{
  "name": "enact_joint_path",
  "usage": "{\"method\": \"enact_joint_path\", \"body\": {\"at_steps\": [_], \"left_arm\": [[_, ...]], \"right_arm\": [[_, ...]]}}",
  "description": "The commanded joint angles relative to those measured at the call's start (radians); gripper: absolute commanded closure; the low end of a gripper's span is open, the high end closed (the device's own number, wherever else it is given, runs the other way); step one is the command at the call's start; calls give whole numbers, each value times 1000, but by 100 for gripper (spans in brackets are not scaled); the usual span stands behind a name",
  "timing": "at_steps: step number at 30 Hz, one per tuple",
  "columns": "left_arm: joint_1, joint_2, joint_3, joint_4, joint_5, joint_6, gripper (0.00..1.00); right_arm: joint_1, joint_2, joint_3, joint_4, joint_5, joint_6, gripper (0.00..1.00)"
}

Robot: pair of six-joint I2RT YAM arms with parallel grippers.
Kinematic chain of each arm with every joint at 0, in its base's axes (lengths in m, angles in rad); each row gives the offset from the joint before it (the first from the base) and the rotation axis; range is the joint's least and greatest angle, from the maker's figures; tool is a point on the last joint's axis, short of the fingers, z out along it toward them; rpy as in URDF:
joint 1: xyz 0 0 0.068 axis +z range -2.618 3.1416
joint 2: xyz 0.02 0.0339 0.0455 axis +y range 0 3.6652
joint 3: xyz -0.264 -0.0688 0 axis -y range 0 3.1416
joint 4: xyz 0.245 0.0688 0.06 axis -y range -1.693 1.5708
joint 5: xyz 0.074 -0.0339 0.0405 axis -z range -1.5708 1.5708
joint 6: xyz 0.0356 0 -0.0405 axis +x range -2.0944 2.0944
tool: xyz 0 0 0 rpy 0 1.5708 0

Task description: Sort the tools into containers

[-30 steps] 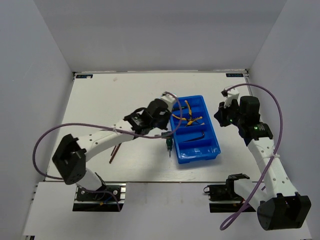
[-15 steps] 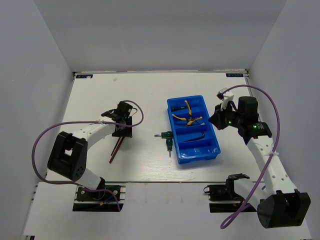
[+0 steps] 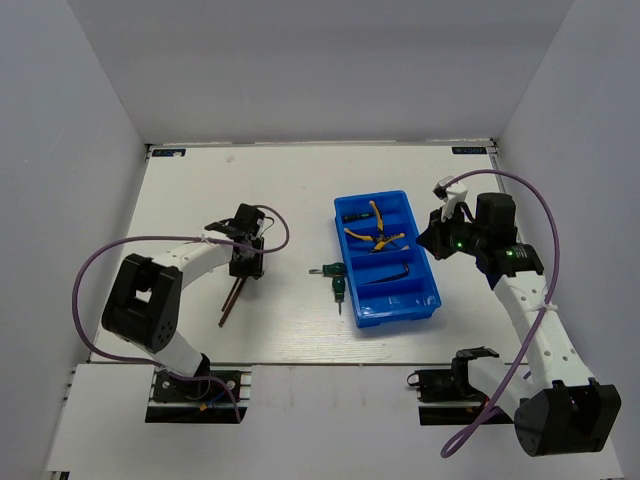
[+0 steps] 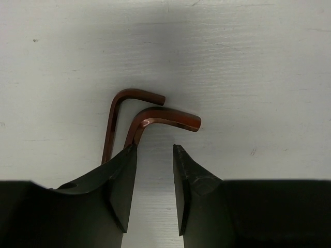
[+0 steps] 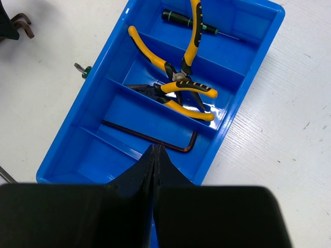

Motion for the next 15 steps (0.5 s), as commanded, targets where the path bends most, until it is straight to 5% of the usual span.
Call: {"method": "enact_joint_path", "body": {"at_steps": [1, 15], "left_arm": [[13, -3, 24, 10, 2, 22, 55], [3, -148, 21, 1, -58, 51, 70]], "right_arm": [[-2, -3, 5, -7, -14, -15, 100], [1, 12, 2, -10, -22, -17, 100]]}}
